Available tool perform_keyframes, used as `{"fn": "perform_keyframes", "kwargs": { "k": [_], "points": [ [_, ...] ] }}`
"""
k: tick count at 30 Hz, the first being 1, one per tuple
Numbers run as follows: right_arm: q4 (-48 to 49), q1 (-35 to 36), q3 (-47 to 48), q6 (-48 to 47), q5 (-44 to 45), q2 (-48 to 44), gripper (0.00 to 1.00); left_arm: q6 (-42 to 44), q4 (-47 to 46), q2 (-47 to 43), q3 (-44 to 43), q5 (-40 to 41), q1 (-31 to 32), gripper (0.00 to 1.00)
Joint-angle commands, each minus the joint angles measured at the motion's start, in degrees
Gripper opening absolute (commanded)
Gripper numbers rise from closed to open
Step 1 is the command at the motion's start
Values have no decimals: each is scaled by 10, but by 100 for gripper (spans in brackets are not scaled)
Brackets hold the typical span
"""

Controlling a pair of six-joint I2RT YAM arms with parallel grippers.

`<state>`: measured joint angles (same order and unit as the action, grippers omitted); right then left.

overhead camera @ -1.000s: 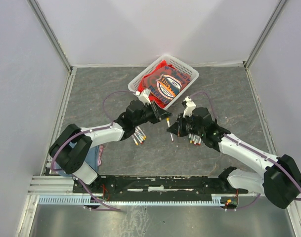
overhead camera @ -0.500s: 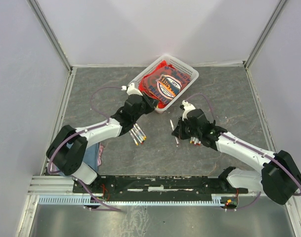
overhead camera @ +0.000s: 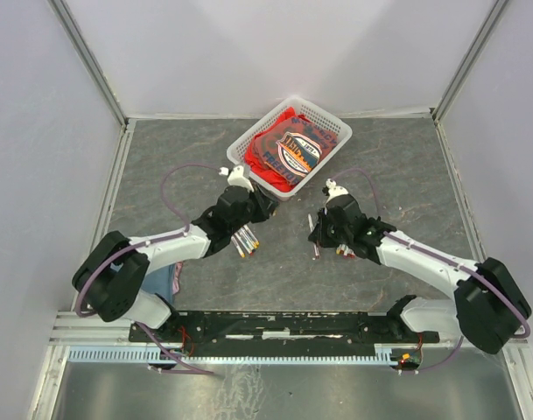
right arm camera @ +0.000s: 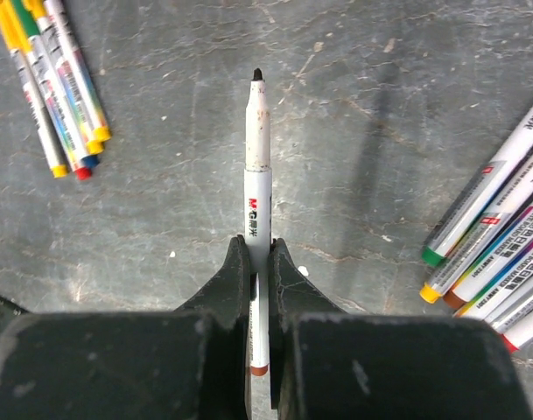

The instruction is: Open the pen caps

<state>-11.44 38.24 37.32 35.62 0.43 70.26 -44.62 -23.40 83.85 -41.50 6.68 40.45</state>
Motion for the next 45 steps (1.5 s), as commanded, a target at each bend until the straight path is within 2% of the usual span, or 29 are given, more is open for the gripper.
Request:
{"fn": "perform_keyframes", "kwargs": {
  "k": [1,5,16,23,29,35,38,45],
  "points": [
    [10,-1,40,30,51,33,3,51,32,-7,9,11,32,3],
    [14,-2,61,43,59,76,6,68,62,16,-8,37,53,3],
    [40,-3,82,72,59,147,13,67,71,120,-48,25,79,3],
    [59,-3,93,79,53,186,14,64,71,168,-70,12,87,9],
    [68,-2,102,82,58,216,20,61,77,180,-75,14,88,20],
    [64,-3,110,81,62,236,33,63,94,189,-85,18,87,36],
    [61,-3,111,81,65,237,36,64,105,191,-89,23,88,42],
    [50,-2,112,76,74,232,37,66,117,187,-93,35,87,43]
  ]
}}
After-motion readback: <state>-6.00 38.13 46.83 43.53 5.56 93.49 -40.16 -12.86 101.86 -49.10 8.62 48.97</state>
